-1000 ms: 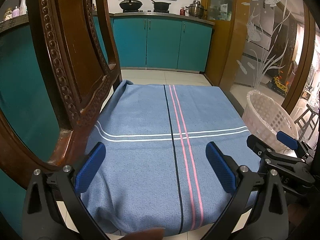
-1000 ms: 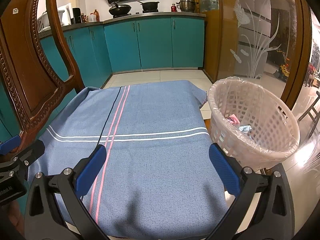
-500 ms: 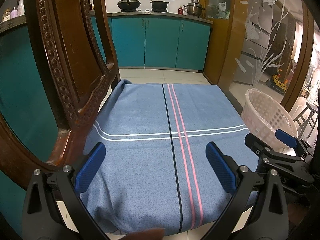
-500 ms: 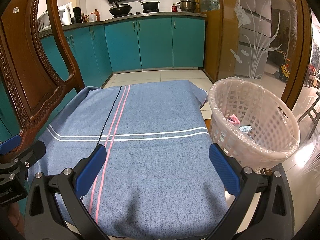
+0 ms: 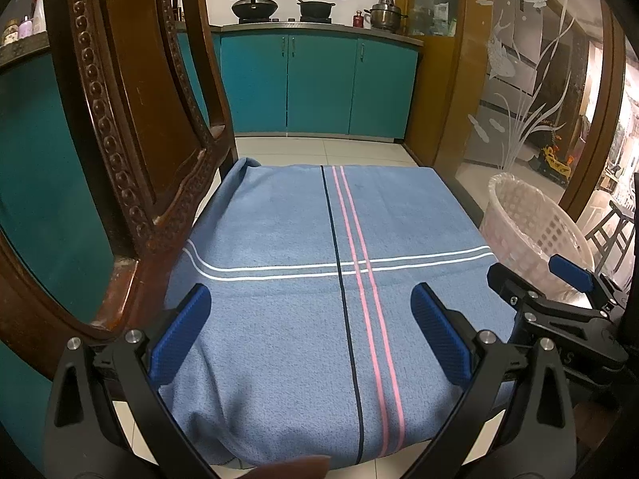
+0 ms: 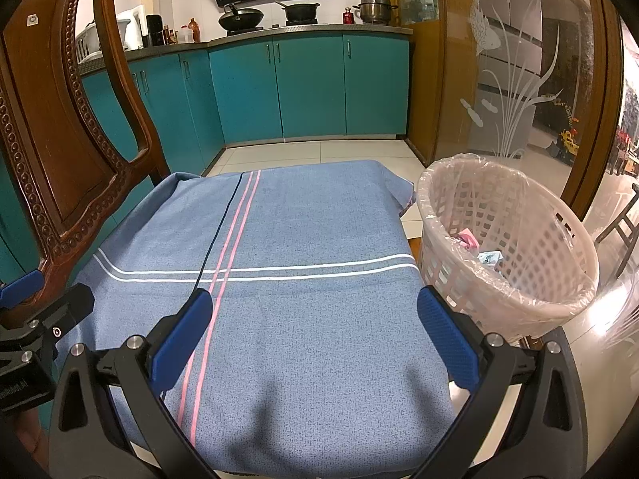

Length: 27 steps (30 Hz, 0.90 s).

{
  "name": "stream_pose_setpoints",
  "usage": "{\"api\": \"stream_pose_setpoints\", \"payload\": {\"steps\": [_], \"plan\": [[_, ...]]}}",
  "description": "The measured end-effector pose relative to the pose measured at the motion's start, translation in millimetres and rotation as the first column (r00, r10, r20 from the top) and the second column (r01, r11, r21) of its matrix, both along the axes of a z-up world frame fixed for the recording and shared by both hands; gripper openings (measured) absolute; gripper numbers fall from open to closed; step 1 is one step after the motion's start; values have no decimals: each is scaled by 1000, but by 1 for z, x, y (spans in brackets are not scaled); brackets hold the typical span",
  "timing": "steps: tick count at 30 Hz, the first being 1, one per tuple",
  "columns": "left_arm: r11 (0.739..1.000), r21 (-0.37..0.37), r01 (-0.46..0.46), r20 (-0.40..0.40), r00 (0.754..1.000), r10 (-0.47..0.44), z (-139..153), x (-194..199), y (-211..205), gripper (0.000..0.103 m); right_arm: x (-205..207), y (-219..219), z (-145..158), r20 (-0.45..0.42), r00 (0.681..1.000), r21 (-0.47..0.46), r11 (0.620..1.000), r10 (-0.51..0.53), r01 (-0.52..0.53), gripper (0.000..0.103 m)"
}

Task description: Collect trash

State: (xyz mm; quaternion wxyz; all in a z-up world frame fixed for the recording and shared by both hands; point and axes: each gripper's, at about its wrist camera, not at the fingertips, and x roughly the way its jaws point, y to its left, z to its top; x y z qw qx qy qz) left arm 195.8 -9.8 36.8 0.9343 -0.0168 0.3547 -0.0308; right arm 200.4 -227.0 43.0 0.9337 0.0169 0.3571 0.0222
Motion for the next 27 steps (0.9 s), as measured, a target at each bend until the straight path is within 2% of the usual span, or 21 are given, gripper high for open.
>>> {"api": "stream_pose_setpoints", "payload": {"steps": [27], "plan": [[999, 9, 30, -8, 1000, -30, -1, -1, -5, 100, 0, 2, -4, -4, 1000, -7, 1000, 2, -2, 100]]}}
